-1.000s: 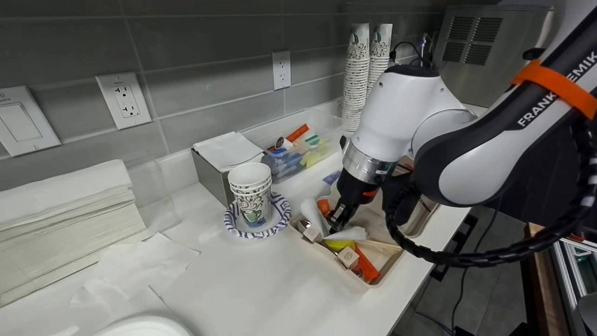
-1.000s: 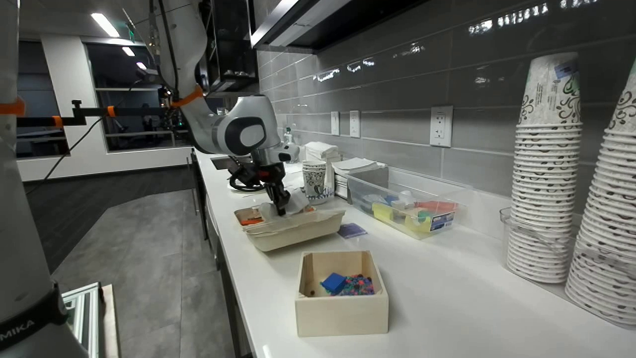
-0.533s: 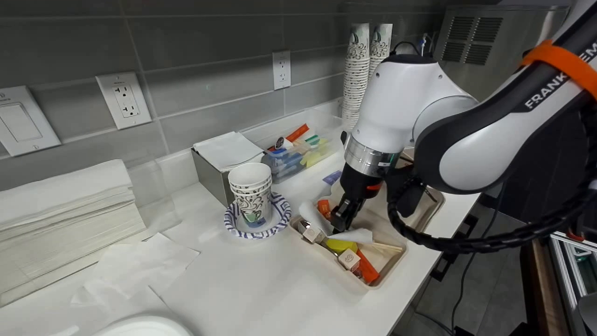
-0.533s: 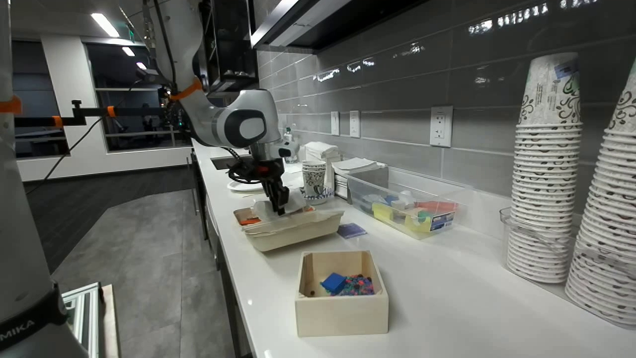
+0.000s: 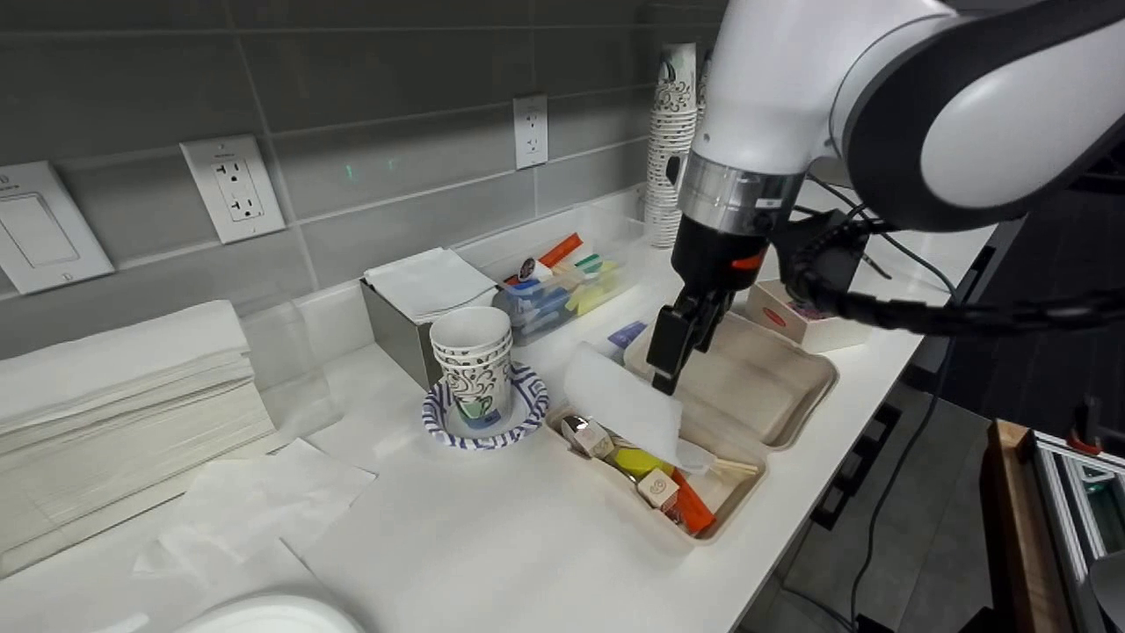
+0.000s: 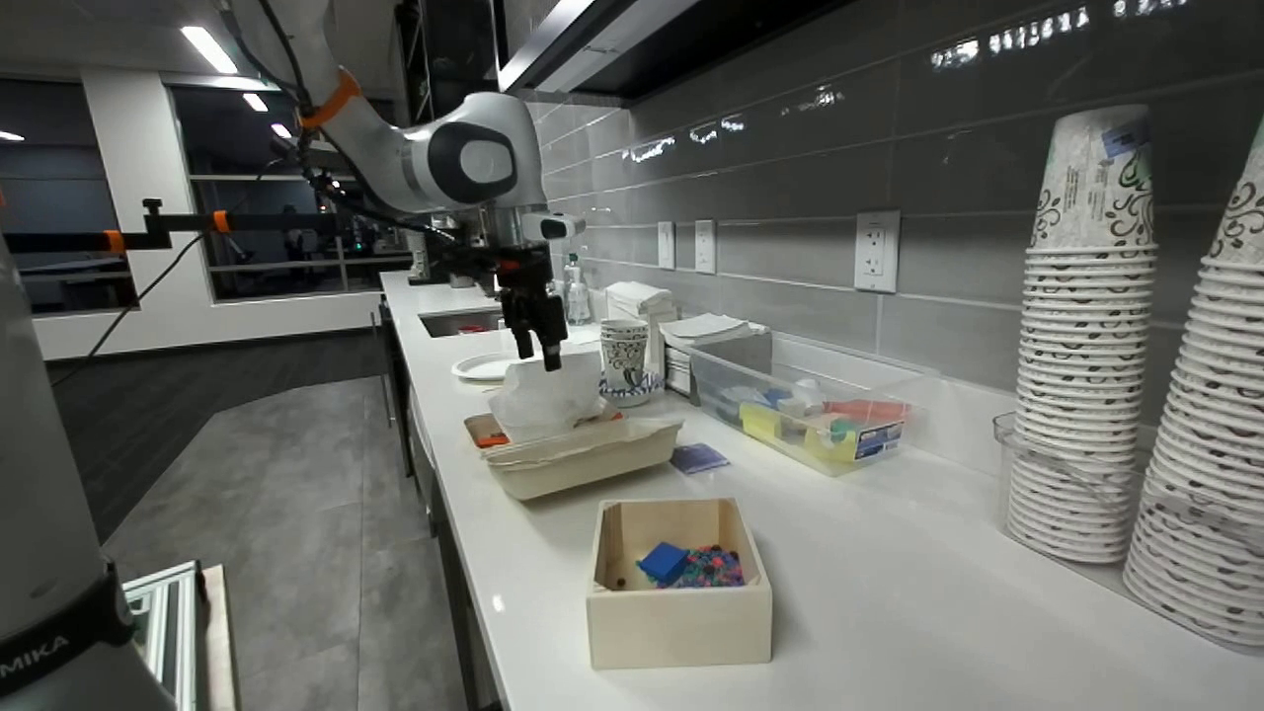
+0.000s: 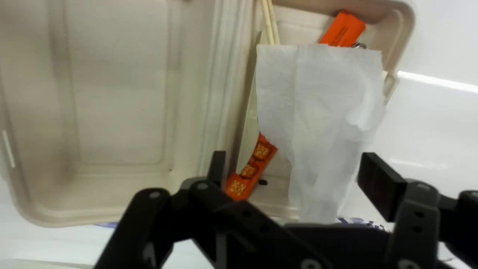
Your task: Pick up the napkin and place it inside the takeaway pack
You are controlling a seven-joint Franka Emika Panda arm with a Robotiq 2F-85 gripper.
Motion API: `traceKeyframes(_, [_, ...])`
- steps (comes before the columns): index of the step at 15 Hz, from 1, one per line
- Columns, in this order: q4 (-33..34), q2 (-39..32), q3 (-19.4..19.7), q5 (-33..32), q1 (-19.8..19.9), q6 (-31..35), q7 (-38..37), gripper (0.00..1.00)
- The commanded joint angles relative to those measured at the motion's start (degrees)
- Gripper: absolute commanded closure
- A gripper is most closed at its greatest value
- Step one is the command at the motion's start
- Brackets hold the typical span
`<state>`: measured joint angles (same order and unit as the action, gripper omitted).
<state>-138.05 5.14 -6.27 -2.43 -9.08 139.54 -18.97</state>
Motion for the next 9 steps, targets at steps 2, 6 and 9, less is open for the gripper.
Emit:
traceKeyframes(2, [0.42, 7.07, -1.91, -1.05, 0.88, -8.73, -1.21, 0.00])
traceKeyframes(6, [1.32, 10.36, -3.03, 0.49, 0.55, -13.06, 0.27, 0.00])
traceKeyframes(9, [1.40, 12.00, -3.83, 1.51, 0.27, -15.58, 0.93, 0.00])
